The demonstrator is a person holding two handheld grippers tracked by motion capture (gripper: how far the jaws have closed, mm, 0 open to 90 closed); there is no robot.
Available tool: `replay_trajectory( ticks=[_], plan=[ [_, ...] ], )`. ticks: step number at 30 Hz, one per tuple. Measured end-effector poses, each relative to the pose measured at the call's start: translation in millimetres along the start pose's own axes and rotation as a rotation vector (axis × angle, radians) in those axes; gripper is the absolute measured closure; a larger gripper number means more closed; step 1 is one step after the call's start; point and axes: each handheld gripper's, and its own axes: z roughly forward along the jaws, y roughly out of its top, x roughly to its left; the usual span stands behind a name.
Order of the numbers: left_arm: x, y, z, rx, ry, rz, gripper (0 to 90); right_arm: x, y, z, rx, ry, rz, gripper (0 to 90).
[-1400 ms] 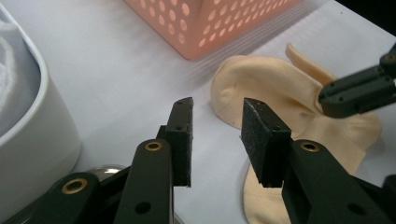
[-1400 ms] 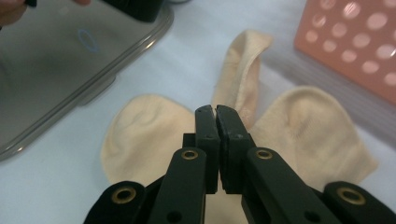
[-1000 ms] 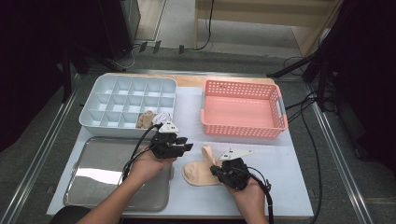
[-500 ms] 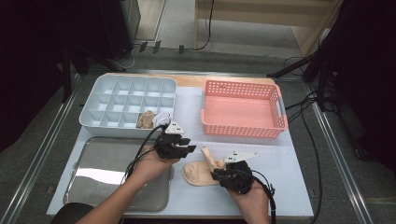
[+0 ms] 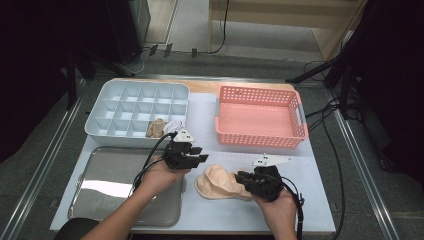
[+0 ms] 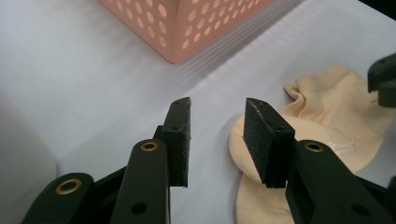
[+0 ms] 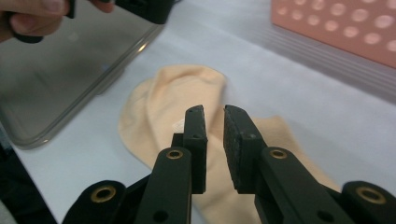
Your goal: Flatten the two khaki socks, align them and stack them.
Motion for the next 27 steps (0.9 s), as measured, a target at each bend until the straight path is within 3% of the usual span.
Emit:
replay_trajectory(
  ticks=[4, 5, 11, 17, 22, 24, 27],
  plan=[
    [-0.7, -1.3, -0.1, 0.007, -0.010, -0.006, 62.5, -6.8, -0.9, 0.1, -0.002, -0.021, 0.006, 80.4],
    [-2.6, -3.1, 3.0, 0.013, -0.027, -0.017, 62.1, -11.6, -2.3, 1.2, -0.002, -0.034, 0.009, 80.0],
    [-6.9, -5.5, 15.3, 0.050, -0.035, -0.007, 59.7, -23.1, -5.1, 3.8, -0.003, -0.060, 0.029, 77.2],
    [-13.9, -10.4, 34.3, 0.107, -0.027, 0.026, 57.4, -33.0, -9.8, 7.6, 0.006, -0.090, 0.018, 71.9],
    [-14.2, -14.0, 40.8, 0.136, -0.019, 0.033, 58.5, -37.1, -14.0, 10.6, 0.025, -0.088, 0.037, 69.7],
    [-14.8, -16.2, 43.0, 0.158, -0.007, 0.061, 60.3, -38.5, -16.4, 15.1, 0.040, -0.089, 0.026, 68.1],
    [-13.5, -18.6, 41.7, 0.153, -0.009, 0.070, 63.5, -38.9, -17.9, 19.8, 0.053, -0.099, 0.019, 66.9]
  ],
)
